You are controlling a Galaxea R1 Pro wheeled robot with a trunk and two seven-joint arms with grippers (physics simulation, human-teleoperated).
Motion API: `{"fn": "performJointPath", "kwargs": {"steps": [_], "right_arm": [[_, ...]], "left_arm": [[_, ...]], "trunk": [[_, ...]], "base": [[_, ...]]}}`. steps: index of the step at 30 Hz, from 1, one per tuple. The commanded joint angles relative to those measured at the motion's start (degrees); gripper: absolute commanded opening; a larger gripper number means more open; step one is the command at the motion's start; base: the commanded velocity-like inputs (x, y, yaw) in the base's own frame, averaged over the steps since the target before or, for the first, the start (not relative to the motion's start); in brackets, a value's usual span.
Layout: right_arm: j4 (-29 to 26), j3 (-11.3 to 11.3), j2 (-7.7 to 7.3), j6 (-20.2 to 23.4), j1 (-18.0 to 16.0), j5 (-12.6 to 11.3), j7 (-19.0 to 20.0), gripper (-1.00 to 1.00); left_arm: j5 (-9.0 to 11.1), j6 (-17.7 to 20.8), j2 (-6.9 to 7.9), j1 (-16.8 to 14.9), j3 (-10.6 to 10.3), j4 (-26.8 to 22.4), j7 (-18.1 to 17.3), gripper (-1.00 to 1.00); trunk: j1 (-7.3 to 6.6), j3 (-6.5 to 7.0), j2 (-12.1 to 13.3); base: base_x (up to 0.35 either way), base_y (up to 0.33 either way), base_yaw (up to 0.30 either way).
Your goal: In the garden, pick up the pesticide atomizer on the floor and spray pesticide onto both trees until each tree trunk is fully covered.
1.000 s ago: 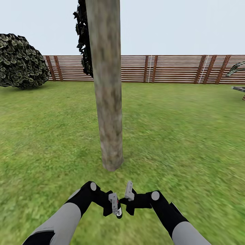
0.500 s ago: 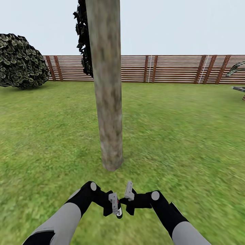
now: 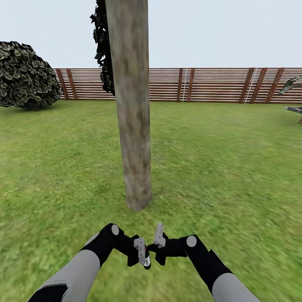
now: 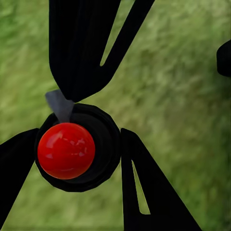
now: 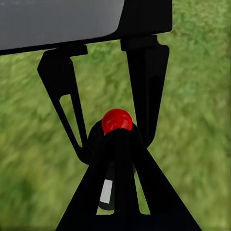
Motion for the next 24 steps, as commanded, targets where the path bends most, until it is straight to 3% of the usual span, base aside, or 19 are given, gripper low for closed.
{"fn": "performJointPath", "kwargs": {"steps": [1,24], "right_arm": [[-0.05,-0.06,0.01,-0.50,-0.02,0.60,0.03,-1.00],[-0.05,0.03,0.01,-0.50,-0.03,0.69,0.03,-1.00]], "left_arm": [[-0.57,-0.55,-0.08,-0.06,0.49,-0.05,-0.17,-1.00],[-0.51,-1.58,-0.08,-0.12,0.49,-0.05,-0.17,-1.00]], "trunk": [[-0.01,-0.05,-0.02],[-0.01,-0.05,-0.02]], "base": [[0.000,0.000,0.000],[0.000,0.000,0.000]]}}
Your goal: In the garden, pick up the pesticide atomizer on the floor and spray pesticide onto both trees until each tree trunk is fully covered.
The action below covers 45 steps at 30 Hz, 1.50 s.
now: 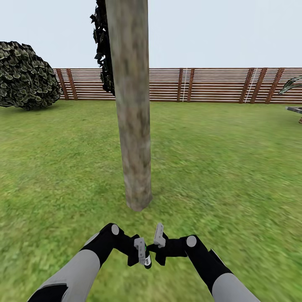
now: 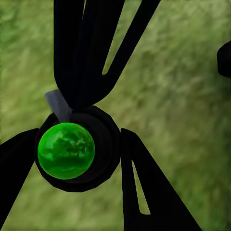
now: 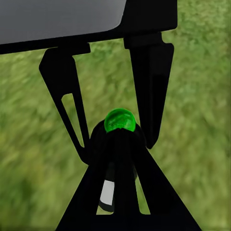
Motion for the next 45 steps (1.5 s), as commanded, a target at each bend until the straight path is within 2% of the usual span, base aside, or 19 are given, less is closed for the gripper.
{"fn": "performJointPath", "kwargs": {"steps": [1,6,15,23,27,35,36,37,39,40,41,42,43,45], "right_arm": [[-0.05,-0.06,0.01,-0.50,-0.02,0.60,0.03,-1.00],[-0.05,-0.02,0.01,-0.50,-0.02,0.54,0.03,-1.00],[-0.05,0.08,0.01,-0.50,-0.03,0.51,0.03,-1.00],[-0.01,0.20,0.01,-0.50,-0.02,0.58,0.03,-1.00],[0.08,0.23,0.01,-0.50,-0.03,0.60,0.03,-1.00],[0.29,0.30,0.02,-0.58,-0.01,0.62,0.03,-1.00],[0.37,0.17,-0.74,-0.63,-0.01,0.59,0.03,1.00],[0.38,0.03,-1.61,-0.74,-0.02,0.54,-0.05,1.00],[0.41,-0.18,-2.18,-0.79,-0.01,0.53,-0.15,1.00],[0.42,-0.22,-2.47,-0.80,-0.01,0.51,-0.27,1.00],[0.48,-0.32,-3.74,-0.86,-0.01,0.39,-1.18,1.00],[0.56,-0.37,-4.83,-0.88,0.02,0.26,-2.33,1.00],[1.20,-0.60,-6.57,-0.91,0.05,0.09,-4.84,1.00],[3.95,-2.77,-8.21,-0.97,0.11,-0.40,-9.43,1.00]], "left_arm": [[-0.58,-0.56,-0.08,-0.03,0.49,-0.05,-0.16,-1.00],[-0.68,-0.50,-0.04,-0.04,0.53,0.01,-0.04,-1.00],[-1.03,-0.39,0.99,0.45,0.32,0.09,0.17,-1.00],[-0.82,-0.45,5.78,0.55,0.67,0.04,0.03,-1.00],[-0.68,-0.46,8.88,0.58,0.87,0.04,-0.10,-1.00],[-0.73,-0.16,16.78,0.83,0.86,0.12,-0.14,-1.00],[-0.21,0.02,21.83,0.93,2.44,0.74,0.31,-1.00],[0.42,0.05,22.56,0.98,5.00,0.95,0.39,-1.00],[0.61,0.08,22.76,1.09,6.53,1.00,0.41,-1.00],[0.74,0.10,22.88,1.31,8.32,1.03,0.45,-1.00],[0.84,0.12,22.99,1.57,10.90,1.06,0.81,-1.00],[0.92,0.14,23.00,1.76,12.62,1.07,1.53,-1.00],[1.00,0.18,22.98,2.09,15.20,1.10,3.44,-1.00],[1.09,0.25,22.76,2.36,18.72,1.47,7.45,-1.00]], "trunk": [[-0.01,-0.05,-0.02],[-0.01,-0.05,-0.02],[-0.01,-0.05,-0.02],[-0.01,-0.05,-0.02],[-0.01,-0.05,-0.02],[-0.01,-0.05,-0.02],[-0.01,-0.05,-0.02],[-0.01,-0.05,-0.02],[-0.01,-0.05,-0.02],[-0.01,-0.05,-0.02],[-0.01,-0.05,-0.02],[-0.01,-0.05,-0.02],[-0.01,-0.05,-0.02],[-0.01,-0.05,-0.02]], "base": [[0.000,0.000,0.000],[0.000,0.000,0.000],[0.000,0.000,0.000],[0.000,0.000,0.000],[0.000,0.000,0.000],[0.000,0.000,0.000],[0.000,0.000,0.000],[0.000,0.000,0.000],[0.000,0.000,0.000],[0.000,0.000,0.000],[0.000,0.000,0.000],[0.000,0.000,0.000],[0.000,0.000,0.000],[0.000,0.000,0.000]]}}
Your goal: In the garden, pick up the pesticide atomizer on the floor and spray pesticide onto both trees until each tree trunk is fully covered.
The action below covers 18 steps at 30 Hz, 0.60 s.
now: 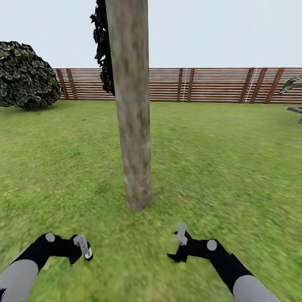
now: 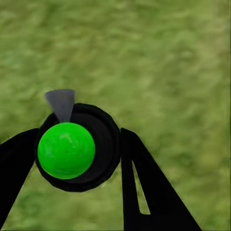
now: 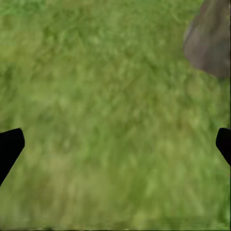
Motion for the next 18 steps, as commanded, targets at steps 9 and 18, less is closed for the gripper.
{"fn": "performJointPath", "kwargs": {"steps": [9,18], "right_arm": [[17.12,-26.02,-2.88,-7.79,1.01,-1.59,-35.14,1.00],[21.99,-28.58,-1.79,-14.66,4.04,-1.60,-51.20,1.00]], "left_arm": [[3.89,16.14,-2.00,0.19,8.15,6.43,15.18,-1.00],[10.69,28.14,-4.20,-0.12,6.48,4.98,19.10,-1.00]], "trunk": [[-0.01,-0.05,-0.02],[-0.01,-0.05,-0.03]], "base": [[0.000,0.000,0.000],[0.000,0.000,0.000]]}}
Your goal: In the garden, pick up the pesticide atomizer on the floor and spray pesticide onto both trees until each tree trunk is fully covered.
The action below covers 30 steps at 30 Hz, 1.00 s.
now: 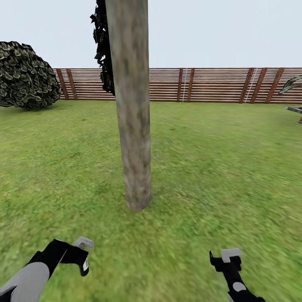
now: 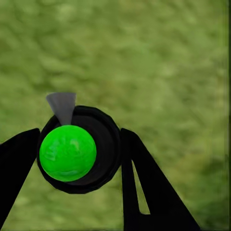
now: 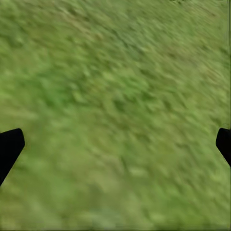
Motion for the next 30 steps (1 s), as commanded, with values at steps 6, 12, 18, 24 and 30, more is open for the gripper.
{"fn": "performJointPath", "kwargs": {"steps": [6,12,18,24,30], "right_arm": [[-1.86,1.69,0.31,1.73,-1.56,0.43,1.22,1.00],[-0.49,1.65,-1.16,1.70,-1.25,0.09,0.98,1.00],[1.59,-4.62,-4.21,1.72,-0.72,0.00,0.97,1.00],[1.63,-7.90,-4.05,1.74,-0.05,0.07,1.00,1.00],[1.69,-8.01,-3.68,1.74,-0.02,0.14,1.05,1.00]], "left_arm": [[-0.74,-1.59,-0.33,1.12,2.30,1.53,1.14,-1.00],[-0.82,-0.85,-2.29,-0.83,2.82,1.42,3.07,-1.00],[-1.18,9.33,-14.85,-8.64,2.82,1.40,8.48,-1.00],[-1.21,9.38,-15.11,-8.33,2.73,1.37,8.37,-1.00],[-0.85,9.05,-14.95,-8.00,3.05,1.44,8.39,-1.00]], "trunk": [[-0.01,-0.05,-0.02],[-0.01,-0.05,-0.02],[-0.01,-0.05,-0.02],[-0.01,-0.05,-0.02],[-0.01,-0.05,-0.02]], "base": [[0.000,0.000,0.000],[0.000,0.000,0.000],[0.000,0.000,0.000],[0.081,0.000,0.000],[0.308,0.000,0.000]]}}
